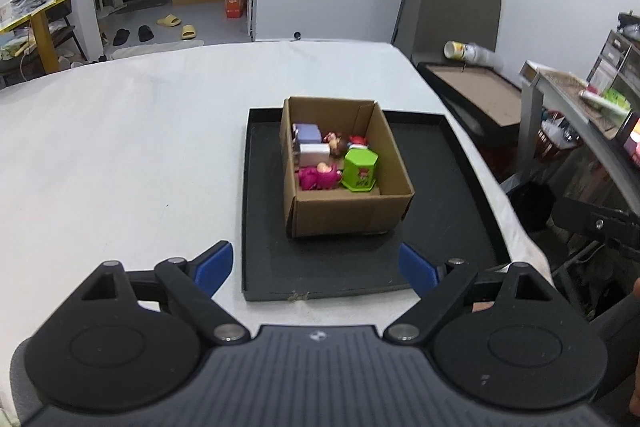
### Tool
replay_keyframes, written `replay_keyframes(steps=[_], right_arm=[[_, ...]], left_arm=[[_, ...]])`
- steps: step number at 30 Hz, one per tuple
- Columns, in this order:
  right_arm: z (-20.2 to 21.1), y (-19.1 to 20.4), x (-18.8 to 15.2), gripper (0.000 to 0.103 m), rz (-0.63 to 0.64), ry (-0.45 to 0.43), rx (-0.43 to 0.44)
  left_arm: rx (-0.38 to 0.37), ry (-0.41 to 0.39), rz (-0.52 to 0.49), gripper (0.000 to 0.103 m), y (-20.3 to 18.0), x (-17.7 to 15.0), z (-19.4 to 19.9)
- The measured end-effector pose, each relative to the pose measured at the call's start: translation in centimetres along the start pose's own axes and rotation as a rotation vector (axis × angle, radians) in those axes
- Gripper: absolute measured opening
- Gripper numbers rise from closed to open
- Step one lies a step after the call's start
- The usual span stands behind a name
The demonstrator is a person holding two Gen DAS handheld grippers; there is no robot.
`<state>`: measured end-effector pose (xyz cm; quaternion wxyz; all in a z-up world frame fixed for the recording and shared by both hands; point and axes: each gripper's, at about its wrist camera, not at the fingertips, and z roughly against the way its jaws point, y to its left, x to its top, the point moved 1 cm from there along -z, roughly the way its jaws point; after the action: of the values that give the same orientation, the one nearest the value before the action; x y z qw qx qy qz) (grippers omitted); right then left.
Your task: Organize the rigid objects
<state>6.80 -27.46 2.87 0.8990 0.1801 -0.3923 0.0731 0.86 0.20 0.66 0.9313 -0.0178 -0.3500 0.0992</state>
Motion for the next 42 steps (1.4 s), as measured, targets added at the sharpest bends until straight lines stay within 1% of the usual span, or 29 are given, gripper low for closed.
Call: replay_keyframes(steps=[3, 11, 25, 42], right_arm=[[-0.3, 0.3, -0.8, 0.103, 0.004, 0.022, 0.005], [-1.1, 1.4, -2.3, 0.103, 0.04, 0.065, 0.009], [-1.9, 3.0, -2.9, 0.103, 0.102, 0.124, 0.052], [-2.1, 3.5, -2.9, 0.103, 0.117, 0.137, 0.058]], left_arm=[[0.015, 0.011, -0.005, 0.089, 0.1, -0.4, -0.3], [0.025, 0.039, -0.019, 0.089, 0.4, -1.2, -1.0], [0.033, 0.054, -0.018, 0.089, 0.4, -1.7, -1.0], [0.036, 0.066, -0.016, 0.089, 0.4, -1.6, -1.1]])
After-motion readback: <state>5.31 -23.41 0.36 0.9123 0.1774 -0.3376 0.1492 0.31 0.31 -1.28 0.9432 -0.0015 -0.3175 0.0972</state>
